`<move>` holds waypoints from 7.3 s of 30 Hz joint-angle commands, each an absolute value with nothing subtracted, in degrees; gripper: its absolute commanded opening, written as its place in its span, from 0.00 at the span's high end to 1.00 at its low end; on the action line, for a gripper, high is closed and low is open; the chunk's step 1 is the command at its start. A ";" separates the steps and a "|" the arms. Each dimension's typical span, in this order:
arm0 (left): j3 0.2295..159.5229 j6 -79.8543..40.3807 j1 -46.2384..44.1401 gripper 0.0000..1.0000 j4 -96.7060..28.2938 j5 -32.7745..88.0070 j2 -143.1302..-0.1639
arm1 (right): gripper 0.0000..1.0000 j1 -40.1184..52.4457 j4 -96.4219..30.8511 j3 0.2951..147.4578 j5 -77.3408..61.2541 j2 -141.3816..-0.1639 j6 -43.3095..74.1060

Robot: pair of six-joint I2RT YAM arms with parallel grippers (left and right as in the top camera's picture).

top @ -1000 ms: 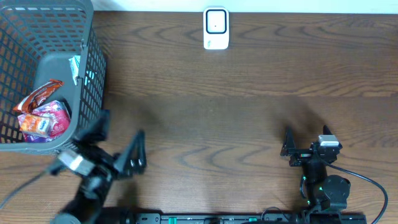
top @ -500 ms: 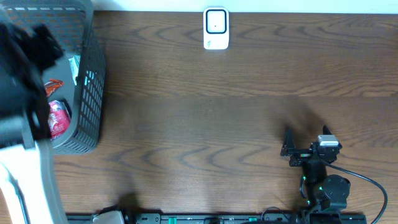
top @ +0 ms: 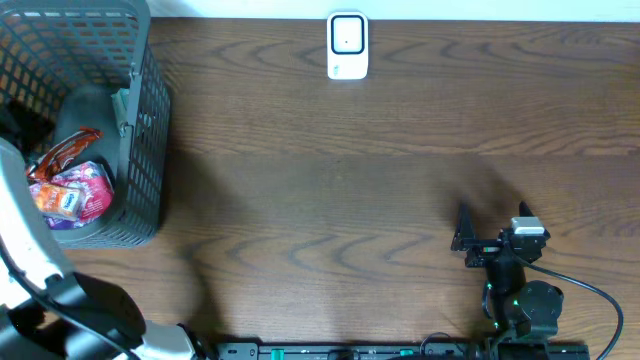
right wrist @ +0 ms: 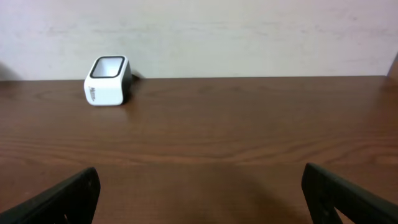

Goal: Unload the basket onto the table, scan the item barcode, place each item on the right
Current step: 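Reach the left gripper into the basket and grasp the orange snack packet, then carry the orange packet out and drop it near the scanner, then reach the left gripper into the basket and grasp the pink-purple bag, then carry the pink-purple bag out and release it beside the orange packet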

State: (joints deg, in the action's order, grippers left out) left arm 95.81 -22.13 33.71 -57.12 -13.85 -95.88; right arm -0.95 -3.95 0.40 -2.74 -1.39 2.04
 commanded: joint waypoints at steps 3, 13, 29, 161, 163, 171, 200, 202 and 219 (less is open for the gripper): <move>95.53 -29.08 32.86 0.02 -61.43 -14.63 -101.01 | 0.01 -1.08 -4.12 0.32 -2.46 -1.15 1.19; 91.24 -32.86 33.15 0.02 -60.34 -14.57 -108.42 | 0.01 -1.08 -4.12 0.32 -2.46 -1.15 1.19; 91.07 -32.88 33.15 0.59 -63.79 -14.13 -111.13 | 0.01 -1.08 -4.12 0.32 -2.46 -1.15 1.19; 98.21 -19.79 25.43 0.93 -71.70 -12.53 -116.40 | 0.01 -1.08 -4.12 0.32 -2.46 -1.15 1.21; 100.51 -19.79 25.43 0.93 -72.18 -9.10 -112.53 | 0.01 -1.08 -4.12 0.32 -2.46 -1.15 1.21; 102.54 -19.79 25.43 0.93 -65.52 3.44 -92.38 | 0.01 -1.08 -4.12 0.32 -2.46 -1.15 1.19; 94.63 -15.75 -17.58 0.93 -52.38 4.34 -87.61 | 0.01 -1.08 -4.12 0.32 -2.46 -1.15 1.21; 94.28 -16.80 -20.25 0.93 -52.36 2.87 -92.03 | 0.01 -1.08 -4.12 0.32 -2.46 -1.15 1.19; 99.02 -22.09 -25.02 0.20 -50.92 2.96 -111.39 | 0.01 -1.08 -4.12 0.32 -2.46 -1.15 1.19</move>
